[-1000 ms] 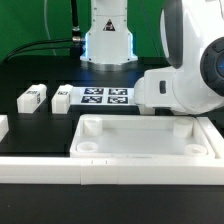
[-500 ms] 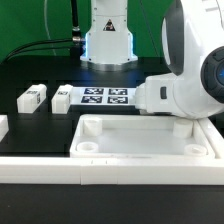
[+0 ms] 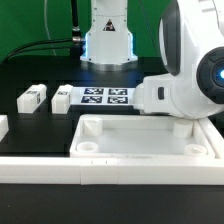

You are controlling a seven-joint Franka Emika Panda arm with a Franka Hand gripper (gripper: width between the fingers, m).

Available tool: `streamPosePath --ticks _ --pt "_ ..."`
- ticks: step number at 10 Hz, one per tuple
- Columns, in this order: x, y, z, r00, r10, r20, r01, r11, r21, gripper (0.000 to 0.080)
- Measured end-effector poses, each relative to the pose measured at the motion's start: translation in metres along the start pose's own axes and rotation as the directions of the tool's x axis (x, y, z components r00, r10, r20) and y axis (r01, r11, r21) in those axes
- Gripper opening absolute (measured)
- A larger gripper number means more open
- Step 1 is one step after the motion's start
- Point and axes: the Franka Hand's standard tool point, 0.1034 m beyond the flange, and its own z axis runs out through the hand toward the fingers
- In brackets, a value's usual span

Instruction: Assemble desk

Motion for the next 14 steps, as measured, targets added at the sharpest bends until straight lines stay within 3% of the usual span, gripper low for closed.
streamPosePath --ticks 2,5,9,10,12,13,14 --pt "-0.008 0.003 -0.014 1.000 -0.018 -0.010 0.018 1.000 0.009 0.0287" --pt "-0.032 0.009 -0.049 0.994 -0.097 -0.048 0.099 0.995 0.025 0.0287" --pt "-0.024 0.009 -0.054 0.989 -0.103 -0.109 0.106 0.994 0.026 0.0288" --pt "-0.019 0.008 -0.061 0.978 -0.100 -0.181 0.106 0.994 0.025 0.0288" --pt "-0.041 0.009 -0.085 0.953 -0.098 -0.288 0.108 0.994 0.020 0.0288" --pt "-0.044 0.008 -0.100 0.938 -0.098 -0.332 0.111 0.994 0.020 0.0288" --pt "-0.055 0.007 -0.123 0.909 -0.099 -0.405 0.116 0.993 0.016 0.0288"
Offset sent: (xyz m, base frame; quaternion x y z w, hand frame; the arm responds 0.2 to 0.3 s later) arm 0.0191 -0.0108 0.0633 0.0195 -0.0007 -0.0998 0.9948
